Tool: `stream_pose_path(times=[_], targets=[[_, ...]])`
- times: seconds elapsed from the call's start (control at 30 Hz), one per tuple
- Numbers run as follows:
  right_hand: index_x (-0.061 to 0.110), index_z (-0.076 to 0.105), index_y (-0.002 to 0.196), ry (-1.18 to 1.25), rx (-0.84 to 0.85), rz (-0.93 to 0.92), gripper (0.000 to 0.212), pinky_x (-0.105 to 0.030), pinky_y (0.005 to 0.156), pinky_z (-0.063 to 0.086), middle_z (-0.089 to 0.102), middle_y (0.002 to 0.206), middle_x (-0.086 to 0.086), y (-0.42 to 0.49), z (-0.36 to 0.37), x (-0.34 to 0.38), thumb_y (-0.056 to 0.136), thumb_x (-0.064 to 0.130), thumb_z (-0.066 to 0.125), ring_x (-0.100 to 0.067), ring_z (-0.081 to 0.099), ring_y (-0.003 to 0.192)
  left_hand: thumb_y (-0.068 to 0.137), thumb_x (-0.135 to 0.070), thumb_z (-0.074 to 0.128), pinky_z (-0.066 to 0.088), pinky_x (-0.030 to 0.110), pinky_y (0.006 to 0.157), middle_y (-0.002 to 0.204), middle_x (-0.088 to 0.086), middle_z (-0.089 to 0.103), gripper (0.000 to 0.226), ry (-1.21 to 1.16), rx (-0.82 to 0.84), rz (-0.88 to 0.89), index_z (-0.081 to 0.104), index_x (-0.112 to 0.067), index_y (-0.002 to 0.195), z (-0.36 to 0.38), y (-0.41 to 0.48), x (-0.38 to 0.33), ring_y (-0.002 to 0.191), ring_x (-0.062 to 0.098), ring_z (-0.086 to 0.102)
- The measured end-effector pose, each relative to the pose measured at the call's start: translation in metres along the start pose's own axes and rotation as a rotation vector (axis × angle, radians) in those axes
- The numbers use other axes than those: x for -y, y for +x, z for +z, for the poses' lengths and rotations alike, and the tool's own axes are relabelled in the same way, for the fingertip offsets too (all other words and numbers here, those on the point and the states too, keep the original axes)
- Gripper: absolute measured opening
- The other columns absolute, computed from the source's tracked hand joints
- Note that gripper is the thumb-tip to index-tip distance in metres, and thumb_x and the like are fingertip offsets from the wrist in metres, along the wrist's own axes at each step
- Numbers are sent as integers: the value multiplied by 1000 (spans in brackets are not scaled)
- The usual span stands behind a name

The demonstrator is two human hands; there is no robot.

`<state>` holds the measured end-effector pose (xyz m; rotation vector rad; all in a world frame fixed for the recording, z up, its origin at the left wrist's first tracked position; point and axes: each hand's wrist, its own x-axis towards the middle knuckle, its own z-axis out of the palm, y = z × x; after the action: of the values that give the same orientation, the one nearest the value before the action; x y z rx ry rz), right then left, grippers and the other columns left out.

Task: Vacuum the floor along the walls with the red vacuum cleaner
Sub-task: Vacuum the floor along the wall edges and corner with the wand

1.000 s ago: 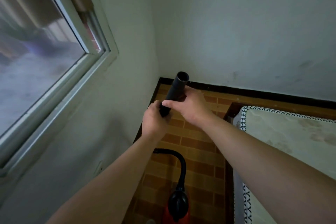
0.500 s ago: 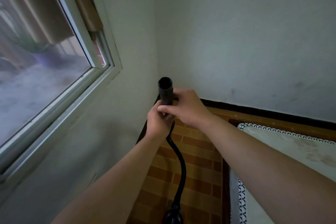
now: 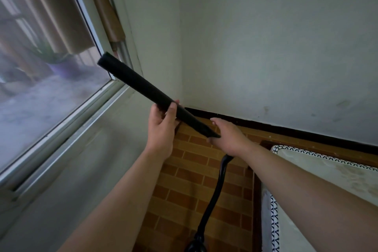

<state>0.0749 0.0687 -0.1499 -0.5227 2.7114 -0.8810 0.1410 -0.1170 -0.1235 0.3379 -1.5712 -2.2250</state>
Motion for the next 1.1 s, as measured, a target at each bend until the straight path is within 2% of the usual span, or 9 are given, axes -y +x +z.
stream_pose_path(times=[0.1, 0.2, 0.37, 0.57, 0.73, 0.83, 0.9, 0.97, 1.1], targets=[[31, 46, 145, 42, 76, 2, 57, -24, 83, 45, 59, 134, 7, -1, 7, -5, 93, 37, 70, -12, 60, 114, 103, -16, 54, 58, 42, 94, 121, 6, 70, 26, -60, -48, -18, 54, -14, 128, -7, -1, -11, 112, 20, 70], [37, 59, 118, 102, 155, 10, 27, -22, 66, 47, 66, 103, 12, -7, 14, -7, 94, 44, 67, -5, 64, 89, 104, -21, 53, 58, 43, 93, 122, 6, 69, 26, -49, -105, -43, 54, -15, 128, -13, 1, -18, 110, 20, 71], [33, 62, 107, 192, 164, 2, 21, -16, 51, 43, 67, 85, 6, -22, 37, -6, 92, 48, 67, -6, 62, 65, 105, -32, 50, 58, 46, 94, 124, 5, 66, 32, 48, -143, -146, 51, -17, 133, -16, 11, -9, 108, 20, 70], [34, 58, 98, 321, 122, 74, 17, -14, 51, 41, 65, 81, 7, -37, 75, -8, 93, 48, 66, 0, 60, 59, 106, -38, 48, 61, 45, 84, 119, 8, 69, 32, 41, -66, -399, 48, -17, 130, -8, 3, 35, 103, 24, 73], [36, 59, 100, 394, 193, 216, 17, -31, 66, 55, 73, 86, 1, -40, 99, -20, 89, 42, 71, -16, 70, 77, 107, -37, 45, 56, 53, 93, 120, 14, 68, 20, 51, 37, -541, 53, -21, 114, -20, 2, 73, 109, 31, 70], [28, 62, 109, 528, 246, 359, 22, -46, 76, 61, 77, 86, -5, -39, 116, -32, 89, 30, 70, -24, 75, 81, 107, -36, 46, 53, 54, 99, 124, 16, 66, 30, 79, 128, -643, 51, -15, 127, -27, 4, 102, 113, 34, 66], [20, 62, 112, 632, 271, 480, 24, -44, 68, 58, 74, 79, -8, -43, 129, -42, 89, 23, 70, -27, 71, 71, 106, -37, 47, 51, 54, 102, 126, 16, 65, 40, 126, 190, -713, 47, -11, 136, -30, 4, 122, 114, 33, 65], [16, 62, 112, 692, 248, 568, 25, -37, 59, 52, 67, 72, -7, -50, 143, -54, 89, 22, 70, -24, 63, 64, 106, -39, 48, 52, 52, 102, 127, 16, 63, 44, 176, 245, -761, 48, -9, 138, -32, 1, 143, 114, 32, 65], [21, 62, 105, 673, 120, 677, 23, -35, 55, 48, 61, 72, -5, -66, 179, -84, 87, 32, 71, -22, 58, 61, 108, -35, 45, 56, 48, 98, 124, 11, 66, 30, 254, 372, -815, 57, -13, 124, -35, -11, 187, 110, 29, 68]])
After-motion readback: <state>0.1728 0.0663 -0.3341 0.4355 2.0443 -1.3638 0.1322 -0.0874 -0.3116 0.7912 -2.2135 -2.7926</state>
